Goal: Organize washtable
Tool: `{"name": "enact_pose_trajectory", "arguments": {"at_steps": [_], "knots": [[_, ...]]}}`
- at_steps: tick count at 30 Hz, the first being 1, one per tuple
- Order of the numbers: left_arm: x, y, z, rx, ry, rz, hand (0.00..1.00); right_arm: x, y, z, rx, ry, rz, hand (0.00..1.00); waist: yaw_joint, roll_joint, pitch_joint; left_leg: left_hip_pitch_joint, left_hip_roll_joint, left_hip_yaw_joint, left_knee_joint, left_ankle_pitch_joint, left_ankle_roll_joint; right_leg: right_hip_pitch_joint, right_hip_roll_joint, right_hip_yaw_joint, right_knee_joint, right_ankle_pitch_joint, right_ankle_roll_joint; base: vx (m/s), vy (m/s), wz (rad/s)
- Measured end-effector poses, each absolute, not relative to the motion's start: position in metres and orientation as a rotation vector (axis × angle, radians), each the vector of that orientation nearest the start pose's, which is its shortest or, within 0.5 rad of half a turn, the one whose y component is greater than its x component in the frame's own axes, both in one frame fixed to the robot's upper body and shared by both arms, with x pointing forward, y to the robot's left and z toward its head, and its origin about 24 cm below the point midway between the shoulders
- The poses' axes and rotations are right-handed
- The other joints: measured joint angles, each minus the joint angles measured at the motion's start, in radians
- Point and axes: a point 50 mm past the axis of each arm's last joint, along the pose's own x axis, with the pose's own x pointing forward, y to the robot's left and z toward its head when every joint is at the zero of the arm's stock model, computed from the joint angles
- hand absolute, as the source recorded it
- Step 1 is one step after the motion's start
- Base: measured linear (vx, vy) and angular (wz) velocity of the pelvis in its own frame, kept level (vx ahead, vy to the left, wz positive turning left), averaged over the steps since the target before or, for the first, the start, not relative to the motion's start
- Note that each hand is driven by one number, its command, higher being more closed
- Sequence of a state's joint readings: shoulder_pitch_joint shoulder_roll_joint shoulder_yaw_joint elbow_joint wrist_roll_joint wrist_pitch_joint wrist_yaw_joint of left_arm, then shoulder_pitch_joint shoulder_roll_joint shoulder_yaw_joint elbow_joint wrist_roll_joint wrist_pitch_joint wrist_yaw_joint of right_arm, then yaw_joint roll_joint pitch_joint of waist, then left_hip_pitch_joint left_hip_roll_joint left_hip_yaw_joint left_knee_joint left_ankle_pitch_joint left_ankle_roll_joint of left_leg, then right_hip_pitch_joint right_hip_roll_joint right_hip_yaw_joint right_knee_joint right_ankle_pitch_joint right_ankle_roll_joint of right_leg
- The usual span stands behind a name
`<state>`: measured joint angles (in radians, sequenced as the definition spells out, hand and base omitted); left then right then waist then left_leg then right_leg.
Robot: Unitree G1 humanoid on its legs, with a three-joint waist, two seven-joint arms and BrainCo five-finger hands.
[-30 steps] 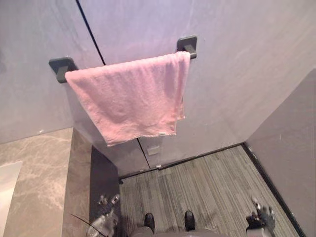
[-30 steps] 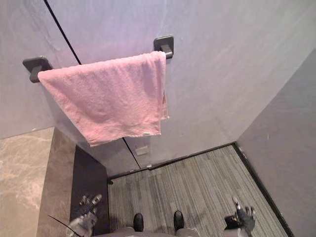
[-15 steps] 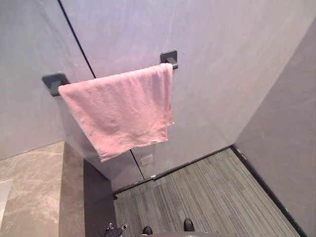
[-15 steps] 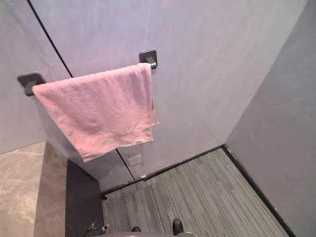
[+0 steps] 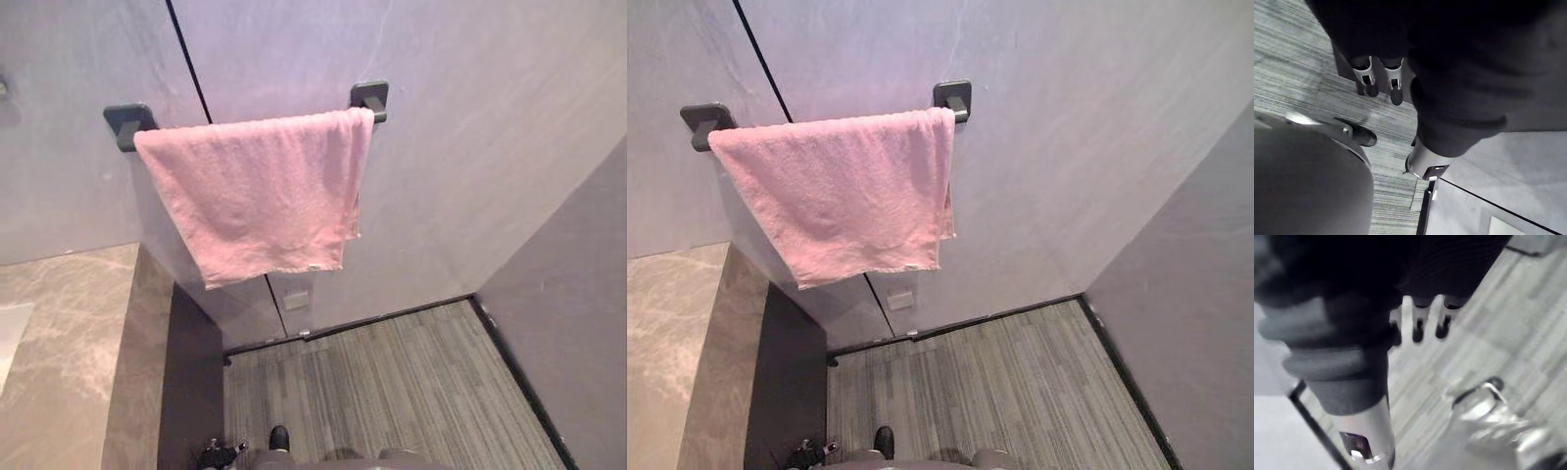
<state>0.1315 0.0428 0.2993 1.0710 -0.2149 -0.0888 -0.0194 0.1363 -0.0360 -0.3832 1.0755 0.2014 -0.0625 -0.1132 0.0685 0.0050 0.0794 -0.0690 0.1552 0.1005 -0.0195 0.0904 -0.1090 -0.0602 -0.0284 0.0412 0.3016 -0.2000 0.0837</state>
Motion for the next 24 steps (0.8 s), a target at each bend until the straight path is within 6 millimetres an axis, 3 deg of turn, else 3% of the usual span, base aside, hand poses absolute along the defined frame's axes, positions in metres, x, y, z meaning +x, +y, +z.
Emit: {"name": "enact_pose_trajectory", "arguments": {"at_steps": [2,5,8,11,14,16,17,18,19,20,21,22,23,24], "knots": [[0.075,0.205,-0.163,-0.281,1.048,0.422,0.0,0.08,-0.217,-0.161,0.226,1.059,-0.576,0.0,0.0,0.01,0.008,-0.036,0.013,-0.042,0.029,0.005,-0.009,0.052,0.021,-0.031,-0.103,0.022,-0.044,-0.1,-0.098,0.52],[0.075,0.202,-0.164,-0.266,1.064,0.391,0.0,0.11,-0.209,-0.155,0.176,0.997,-0.482,0.0,0.004,0.034,0.042,-0.052,0.043,-0.087,0.068,0.016,-0.03,0.081,0.057,-0.08,-0.104,0.029,-0.06,-0.17,-0.112,0.47],[0.066,0.2,-0.167,-0.291,1.092,0.408,0.0,0.113,-0.218,-0.153,0.131,0.979,-0.471,0.0,0.0,0.061,0.053,-0.049,0.054,-0.093,0.031,0.026,-0.041,0.063,0.066,-0.12,-0.054,0.01,-0.087,-0.24,-0.107,0.36],[0.062,0.2,-0.168,-0.293,1.104,0.41,0.0,0.086,-0.232,-0.157,0.123,1.035,-0.54,0.0,-0.012,0.054,0.061,-0.03,0.029,-0.016,-0.032,-0.017,-0.024,0.058,0.015,-0.181,-0.051,-0.02,-0.094,-0.14,0.001,0.79],[0.043,0.193,-0.171,-0.312,1.151,0.419,0.0,0.057,-0.243,-0.161,0.101,1.121,-0.579,0.0,-0.034,0.082,0.06,-0.064,0.015,0.008,0.026,-0.021,0.029,0.058,0.024,-0.207,0.006,-0.051,-0.096,-0.03,-0.025,0.73],[0.045,0.198,-0.17,-0.307,1.145,0.433,0.0,0.045,-0.234,-0.165,0.104,1.172,-0.559,0.0,-0.032,0.057,0.069,-0.077,0.009,0.053,0.038,-0.093,0.072,0.075,-0.008,-0.264,-0.034,-0.031,-0.113,-0.07,0.009,1.1],[0.051,0.208,-0.168,-0.292,1.119,0.451,0.0,0.039,-0.228,-0.167,0.122,1.192,-0.564,0.0,-0.034,0.023,0.082,-0.147,0.012,0.106,0.209,-0.118,0.108,0.07,-0.052,-0.343,-0.029,-0.012,-0.113,-0.11,0.029,1.28],[0.052,0.212,-0.167,-0.294,1.114,0.467,0.0,0.038,-0.223,-0.168,0.132,1.195,-0.562,0.0,-0.031,0.001,0.096,-0.199,0.028,0.149,0.448,-0.124,0.115,0.07,-0.087,-0.405,0.0,-0.017,-0.12,-0.12,0.015,1.18],[0.051,0.213,-0.167,-0.3,1.114,0.476,0.0,0.037,-0.223,-0.168,0.126,1.196,-0.557,0.0,-0.024,-0.002,0.097,-0.201,0.042,0.167,0.539,-0.138,0.126,0.076,-0.092,-0.43,0.008,-0.017,-0.121,-0.06,-0.027,0.93],[0.043,0.21,-0.168,-0.316,1.131,0.491,0.0,0.038,-0.226,-0.166,0.101,1.183,-0.541,0.0,-0.027,0.01,0.095,-0.192,0.084,0.199,0.67,-0.153,0.156,0.094,-0.088,-0.466,0.024,-0.017,-0.12,0.01,0.021,1.0],[0.039,0.204,-0.17,-0.328,1.145,0.492,0.0,0.041,-0.233,-0.164,0.074,1.163,-0.531,0.0,-0.036,0.048,0.085,-0.18,0.088,0.22,0.645,-0.157,0.143,0.087,-0.063,-0.494,0.058,-0.023,-0.115,0.02,0.028,1.2],[0.041,0.204,-0.169,-0.328,1.14,0.487,0.0,0.043,-0.232,-0.164,0.077,1.159,-0.524,0.0,-0.039,0.051,0.094,-0.176,0.065,0.213,0.602,-0.153,0.151,0.064,-0.053,-0.455,0.063,-0.051,-0.122,-0.07,-0.002,1.63],[0.047,0.209,-0.167,-0.313,1.113,0.484,0.0,0.042,-0.228,-0.165,0.085,1.172,-0.509,0.0,-0.059,0.026,0.087,-0.156,0.011,0.14,0.463,-0.132,0.123,0.055,-0.007,-0.364,-0.025,-0.055,-0.151,-0.17,-0.056,2.35],[0.055,0.223,-0.165,-0.286,1.096,0.501,0.0,0.033,-0.222,-0.168,0.096,1.207,-0.507,0.0,-0.075,0.005,0.087,-0.13,0.041,0.198,0.559,-0.235,0.152,0.099,-0.01,-0.437,-0.124,0.039,-0.139,-0.18,-0.056,2.27]]}}
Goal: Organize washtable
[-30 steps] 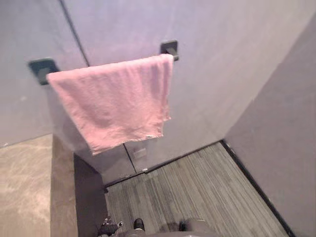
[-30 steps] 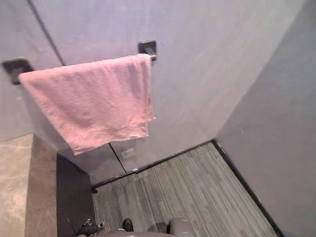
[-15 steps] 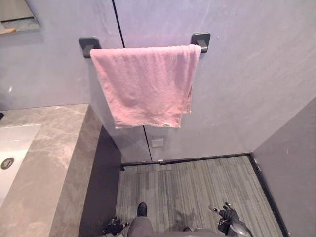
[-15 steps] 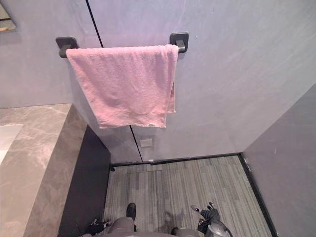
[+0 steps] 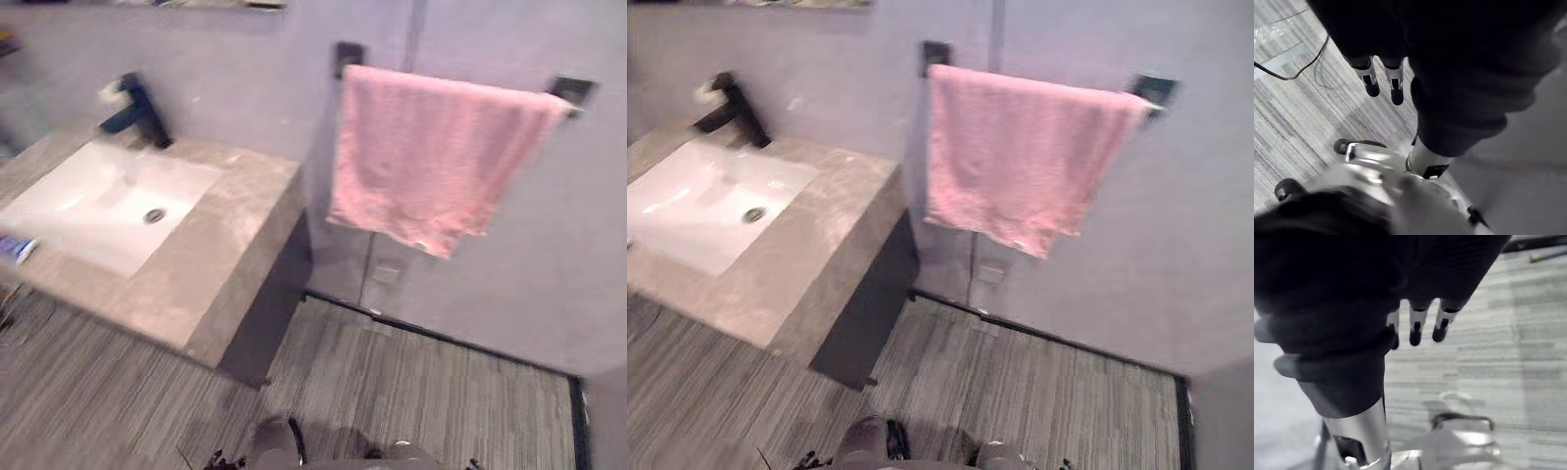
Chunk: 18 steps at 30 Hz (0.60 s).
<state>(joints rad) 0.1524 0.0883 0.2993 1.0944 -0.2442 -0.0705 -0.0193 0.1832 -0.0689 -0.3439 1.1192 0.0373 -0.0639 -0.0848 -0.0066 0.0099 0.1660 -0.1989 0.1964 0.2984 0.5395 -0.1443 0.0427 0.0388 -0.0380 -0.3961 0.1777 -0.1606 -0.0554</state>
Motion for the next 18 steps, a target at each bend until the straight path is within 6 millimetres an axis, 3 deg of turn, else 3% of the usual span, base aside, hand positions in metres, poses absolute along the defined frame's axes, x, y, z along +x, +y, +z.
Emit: {"name": "enact_pose_trajectory", "arguments": {"at_steps": [2,4,5,6,7,8,9,11,12,15,18], "knots": [[0.049,0.225,-0.165,-0.29,1.103,0.521,0.0,0.03,-0.219,-0.169,0.102,1.217,-0.509,0.0,0.006,-0.003,0.002,0.064,0.08,0.069,0.107,-0.042,-0.046,0.024,-0.012,-0.07,0.007,0.005,0.002,-0.09,0.026,1.7],[0.044,0.225,-0.165,-0.288,1.113,0.54,0.0,0.025,-0.221,-0.169,0.116,1.214,-0.534,0.0,-0.014,0.012,-0.008,0.165,0.171,0.15,0.039,-0.028,-0.069,0.024,-0.049,-0.175,0.037,0.007,0.008,-0.1,0.176,1.83],[0.044,0.224,-0.165,-0.285,1.115,0.531,0.0,0.024,-0.222,-0.168,0.123,1.212,-0.549,0.0,-0.015,0.019,-0.011,0.182,0.182,0.177,-0.006,-0.019,-0.099,0.019,-0.061,-0.19,0.045,0.008,0.013,-0.11,0.273,1.68],[0.048,0.22,-0.166,-0.291,1.107,0.51,0.0,0.024,-0.225,-0.168,0.131,1.205,-0.57,0.0,-0.018,0.031,-0.019,0.19,0.156,0.23,-0.092,-0.024,-0.157,0.007,-0.082,-0.204,0.049,0.023,0.043,-0.13,0.372,1.56],[0.054,0.22,-0.164,-0.274,1.09,0.482,0.0,0.025,-0.224,-0.168,0.154,1.197,-0.589,0.0,-0.035,0.021,-0.024,0.203,0.102,0.249,-0.192,-0.026,-0.16,-0.001,-0.094,-0.202,0.027,0.033,0.058,-0.12,0.318,1.38],[0.056,0.219,-0.164,-0.257,1.09,0.461,0.0,0.024,-0.222,-0.169,0.164,1.2,-0.592,0.0,-0.035,0.018,-0.026,0.213,0.072,0.248,-0.255,-0.025,-0.159,-0.009,-0.104,-0.2,0.015,0.04,0.069,-0.13,0.301,0.93],[0.055,0.224,-0.163,-0.229,1.094,0.451,0.0,0.025,-0.215,-0.17,0.19,1.206,-0.591,0.0,-0.031,-0.014,-0.031,0.236,0.006,0.245,-0.369,0.037,-0.156,-0.017,-0.137,-0.203,-0.002,0.067,0.082,-0.12,0.181,0.36],[0.053,0.223,-0.163,-0.212,1.108,0.429,0.0,0.021,-0.211,-0.171,0.206,1.214,-0.595,0.0,-0.037,-0.025,-0.043,0.284,-0.065,0.23,-0.552,0.128,-0.127,-0.033,-0.157,-0.199,-0.006,0.103,0.088,-0.19,0.212,0.3],[0.057,0.225,-0.162,-0.205,1.093,0.426,0.0,0.021,-0.211,-0.171,0.214,1.211,-0.602,0.0,-0.035,-0.025,-0.046,0.282,-0.09,0.218,-0.624,0.162,-0.116,-0.046,-0.17,-0.198,-0.005,0.121,0.108,-0.17,0.123,0.37],[0.067,0.225,-0.161,-0.191,1.066,0.413,0.0,0.026,-0.212,-0.171,0.21,1.206,-0.593,0.0,-0.03,-0.039,-0.041,0.245,-0.113,0.203,-0.641,0.183,-0.093,-0.084,-0.187,-0.172,-0.006,0.161,0.106,-0.12,0.023,0.18],[0.057,0.232,-0.161,-0.183,1.084,0.457,0.0,0.025,-0.213,-0.17,0.206,1.209,-0.594,0.0,-0.004,-0.044,-0.03,0.247,-0.128,0.209,-0.641,0.177,-0.083,-0.085,-0.192,-0.121,-0.005,0.174,0.103,-0.12,0.017,-0.03]]}}
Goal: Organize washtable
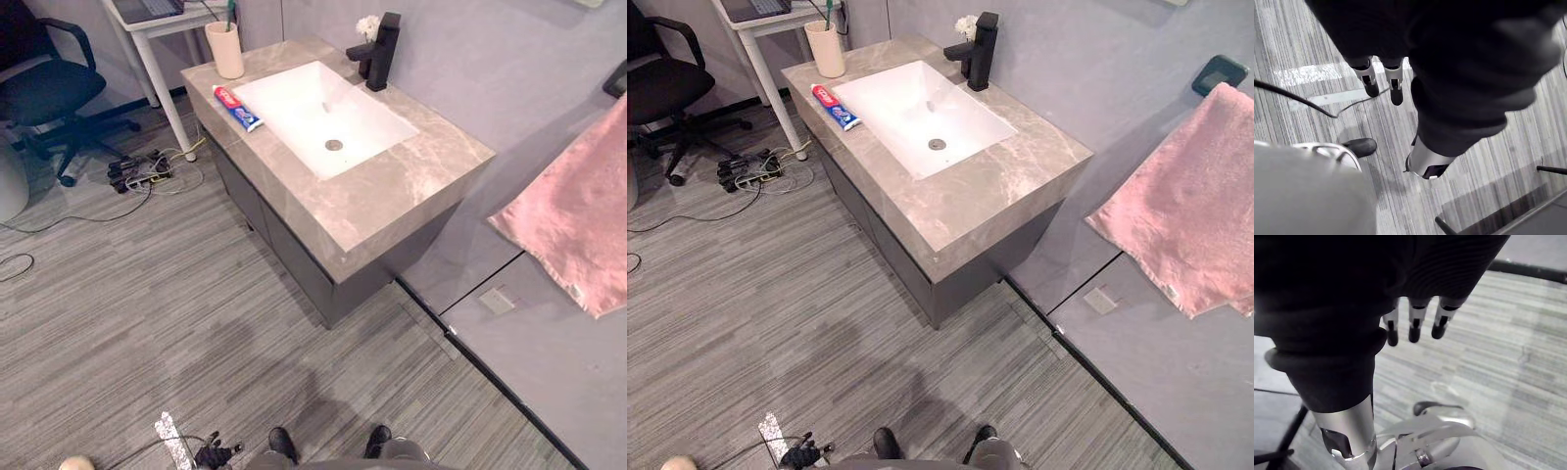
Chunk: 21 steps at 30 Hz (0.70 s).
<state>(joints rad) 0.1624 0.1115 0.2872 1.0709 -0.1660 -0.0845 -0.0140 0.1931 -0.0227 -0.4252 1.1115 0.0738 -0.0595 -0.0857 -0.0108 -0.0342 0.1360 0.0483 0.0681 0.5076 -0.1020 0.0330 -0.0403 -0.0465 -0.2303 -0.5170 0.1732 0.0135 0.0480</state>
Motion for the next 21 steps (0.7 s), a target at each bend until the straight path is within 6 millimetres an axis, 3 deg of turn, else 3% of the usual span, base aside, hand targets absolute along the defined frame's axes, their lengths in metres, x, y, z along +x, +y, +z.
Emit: {"name": "enact_pose_trajectory", "arguments": {"at_steps": [3,4,7,10,11,12,14,17,19,21], "knots": [[0.046,0.239,-0.161,-0.165,1.102,0.514,0.0,0.023,-0.214,-0.17,0.198,1.214,-0.591,0.0,0.02,0.008,0.006,-0.002,0.001,-0.02,0.0,-0.005,0.01,-0.024,0.0,0.107,0.056,0.004,-0.004,-0.06,-0.012,0.25],[0.042,0.241,-0.161,-0.165,1.113,0.539,0.0,0.022,-0.215,-0.17,0.197,1.213,-0.593,0.0,0.022,0.01,0.007,-0.006,0.005,-0.067,0.001,-0.005,0.01,-0.05,0.011,0.238,0.131,0.004,-0.004,-0.02,-0.019,0.71],[0.038,0.246,-0.16,-0.157,1.121,0.578,0.0,0.02,-0.211,-0.17,0.208,1.228,-0.595,0.0,0.023,0.009,0.006,-0.037,0.015,-0.188,0.022,-0.005,0.009,-0.045,0.042,0.399,0.201,0.0,0.001,0.03,-0.059,1.27],[0.029,0.24,-0.163,-0.169,1.152,0.584,0.0,0.026,-0.212,-0.17,0.202,1.215,-0.583,0.0,0.027,-0.001,-0.004,-0.053,0.007,-0.259,0.004,0.014,0.001,-0.014,0.052,0.446,0.172,-0.031,0.035,0.05,-0.078,0.86],[0.024,0.236,-0.164,-0.167,1.171,0.573,0.0,0.031,-0.211,-0.17,0.183,1.21,-0.561,0.0,0.029,-0.01,-0.011,-0.063,0.0,-0.285,0.002,0.054,0.002,0.002,0.055,0.469,0.131,-0.072,0.033,0.06,-0.143,0.63],[0.024,0.232,-0.165,-0.153,1.185,0.54,0.0,0.036,-0.208,-0.17,0.153,1.21,-0.52,0.0,0.03,-0.027,-0.021,-0.085,-0.021,-0.308,0.001,0.077,0.003,0.031,0.051,0.489,0.071,-0.114,0.022,0.06,-0.125,0.6],[0.032,0.229,-0.165,-0.124,1.18,0.491,0.0,0.047,-0.207,-0.169,0.104,1.197,-0.464,0.0,0.03,-0.039,-0.026,-0.11,-0.027,-0.345,0.0,0.106,-0.002,0.072,0.051,0.482,-0.017,-0.139,0.033,0.0,-0.181,0.54],[0.049,0.224,-0.165,-0.101,1.155,0.436,0.0,0.059,-0.207,-0.168,0.034,1.181,-0.393,0.0,0.028,-0.021,-0.022,-0.119,-0.015,-0.381,-0.001,0.135,-0.017,0.116,0.065,0.449,-0.075,-0.175,0.068,-0.04,-0.184,0.38],[0.047,0.218,-0.167,-0.099,1.172,0.414,0.0,0.058,-0.212,-0.167,0.01,1.185,-0.397,0.0,0.028,0.001,-0.032,-0.114,0.006,-0.399,-0.001,0.139,-0.024,0.119,0.089,0.441,-0.068,-0.183,0.055,-0.07,-0.144,0.12],[0.046,0.217,-0.167,-0.1,1.178,0.412,0.0,0.058,-0.214,-0.167,0.01,1.183,-0.405,0.0,0.027,0.006,-0.034,-0.113,0.021,-0.403,-0.001,0.14,-0.025,0.121,0.104,0.438,-0.065,-0.19,0.05,-0.06,-0.121,0.03]]}}
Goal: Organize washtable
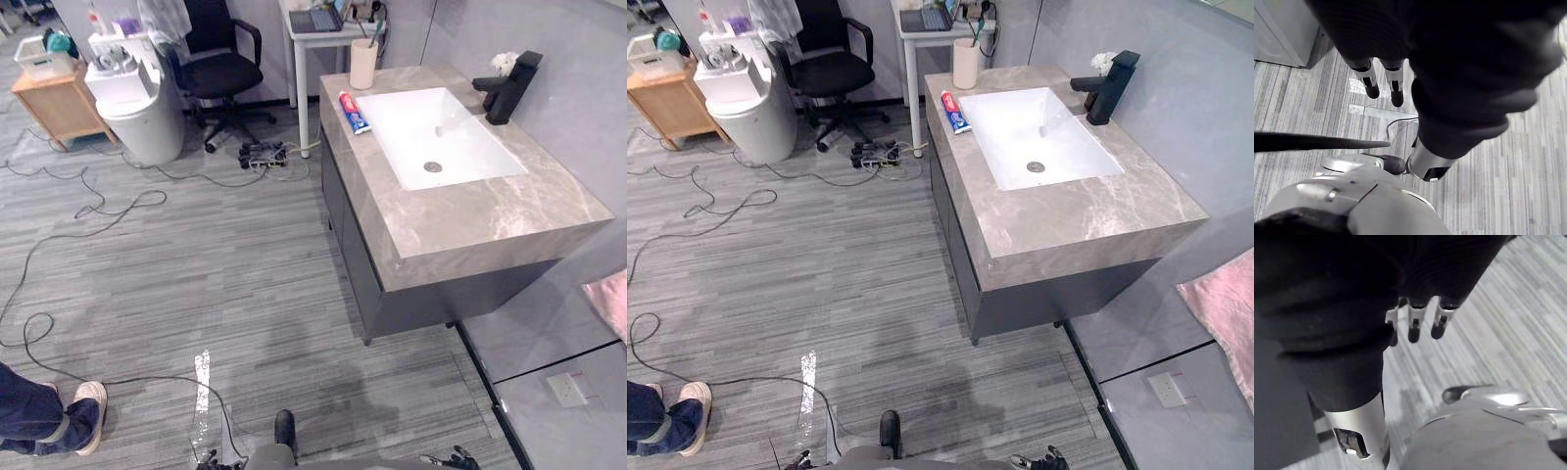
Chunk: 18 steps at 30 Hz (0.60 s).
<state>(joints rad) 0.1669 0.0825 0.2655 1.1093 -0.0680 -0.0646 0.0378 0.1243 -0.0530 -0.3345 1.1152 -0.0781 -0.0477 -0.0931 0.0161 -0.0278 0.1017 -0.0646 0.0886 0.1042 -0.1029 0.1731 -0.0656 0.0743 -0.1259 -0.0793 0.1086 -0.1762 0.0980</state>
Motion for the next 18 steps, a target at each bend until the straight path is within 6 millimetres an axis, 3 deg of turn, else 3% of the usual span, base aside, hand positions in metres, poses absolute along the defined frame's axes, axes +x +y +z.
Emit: {"name": "enact_pose_trajectory", "arguments": {"at_steps": [5,8,11,16,18], "knots": [[0.044,0.224,-0.166,-0.084,1.181,0.419,0.0,0.052,-0.204,-0.17,0.039,1.197,-0.402,0.0,-0.002,-0.03,-0.001,-0.002,-0.01,-0.02,0.0,0.0,-0.001,0.011,-0.006,-0.012,0.0,-0.008,0.005,0.01,-0.022,0.12],[0.044,0.232,-0.165,-0.069,1.18,0.43,0.0,0.053,-0.199,-0.17,0.052,1.193,-0.397,0.0,-0.001,-0.067,0.01,-0.004,-0.025,-0.029,0.018,0.0,-0.002,0.029,-0.019,-0.034,0.006,-0.012,0.004,0.05,0.014,0.28],[0.058,0.24,-0.161,-0.065,1.135,0.442,0.0,0.057,-0.194,-0.171,0.065,1.19,-0.385,0.0,0.0,-0.095,0.04,-0.108,-0.037,-0.017,0.192,-0.036,0.012,0.036,-0.035,-0.073,0.032,-0.012,0.004,-0.01,0.038,0.49],[0.059,0.236,-0.161,-0.127,1.113,0.493,0.0,0.059,-0.198,-0.17,0.055,1.185,-0.389,0.0,0.011,-0.062,0.063,-0.134,-0.014,-0.013,0.171,-0.038,0.018,0.041,-0.022,-0.103,0.04,-0.024,-0.001,-0.16,0.024,0.33],[0.057,0.234,-0.162,-0.188,1.093,0.545,0.0,0.058,-0.203,-0.169,0.051,1.18,-0.406,0.0,0.023,-0.037,0.072,-0.159,0.027,0.047,0.21,-0.04,0.017,0.041,-0.01,-0.109,0.038,-0.03,-0.011,-0.25,0.007,0.26]]}}
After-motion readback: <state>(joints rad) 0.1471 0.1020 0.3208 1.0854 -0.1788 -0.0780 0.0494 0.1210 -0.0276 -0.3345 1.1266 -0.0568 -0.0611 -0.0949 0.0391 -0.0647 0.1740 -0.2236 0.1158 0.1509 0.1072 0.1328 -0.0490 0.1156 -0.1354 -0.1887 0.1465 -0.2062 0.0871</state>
